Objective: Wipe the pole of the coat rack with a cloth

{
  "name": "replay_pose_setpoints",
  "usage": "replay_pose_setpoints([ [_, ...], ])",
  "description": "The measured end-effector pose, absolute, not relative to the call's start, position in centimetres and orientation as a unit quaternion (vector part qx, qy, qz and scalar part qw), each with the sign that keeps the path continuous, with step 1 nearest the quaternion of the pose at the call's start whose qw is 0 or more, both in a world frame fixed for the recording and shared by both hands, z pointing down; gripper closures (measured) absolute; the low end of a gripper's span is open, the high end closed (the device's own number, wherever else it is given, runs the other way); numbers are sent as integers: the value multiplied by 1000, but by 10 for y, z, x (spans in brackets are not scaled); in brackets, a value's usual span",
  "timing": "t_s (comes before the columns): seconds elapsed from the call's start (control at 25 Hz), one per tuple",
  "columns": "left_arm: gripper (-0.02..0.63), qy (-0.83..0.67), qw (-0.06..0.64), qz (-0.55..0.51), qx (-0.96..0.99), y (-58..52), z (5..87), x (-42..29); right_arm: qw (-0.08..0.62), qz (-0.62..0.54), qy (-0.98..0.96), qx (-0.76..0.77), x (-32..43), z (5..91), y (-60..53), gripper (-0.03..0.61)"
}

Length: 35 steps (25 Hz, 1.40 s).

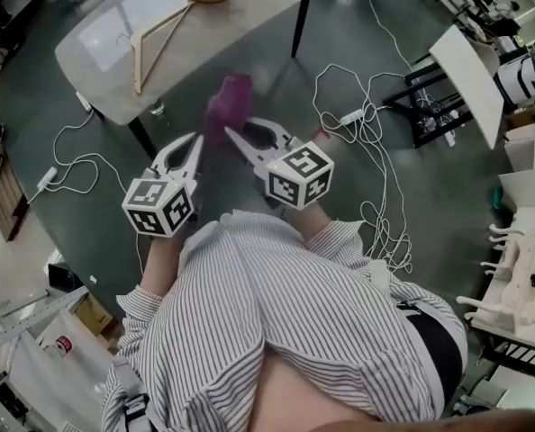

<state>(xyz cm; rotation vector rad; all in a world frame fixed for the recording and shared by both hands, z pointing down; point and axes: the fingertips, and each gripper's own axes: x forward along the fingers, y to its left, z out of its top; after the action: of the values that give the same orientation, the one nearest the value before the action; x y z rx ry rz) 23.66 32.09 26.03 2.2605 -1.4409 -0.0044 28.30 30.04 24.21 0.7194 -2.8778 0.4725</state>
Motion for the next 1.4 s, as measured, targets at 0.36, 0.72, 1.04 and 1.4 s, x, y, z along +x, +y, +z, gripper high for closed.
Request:
replay_pose_setpoints([
  [0.36,603,-521,262,14,813,286,286,238,76,192,-945,254,284,268,256,514],
  [0.72,603,-519,270,33,810,221,306,212,85,204,-940,259,260,283,190,514],
  [1.04,603,-537,264,45,800,143,310,153,104,191,-942,255,207,289,121,514],
  [1.4,603,-531,266,15,804,51,293,95,119,189,-945,239,144,279,35,514],
])
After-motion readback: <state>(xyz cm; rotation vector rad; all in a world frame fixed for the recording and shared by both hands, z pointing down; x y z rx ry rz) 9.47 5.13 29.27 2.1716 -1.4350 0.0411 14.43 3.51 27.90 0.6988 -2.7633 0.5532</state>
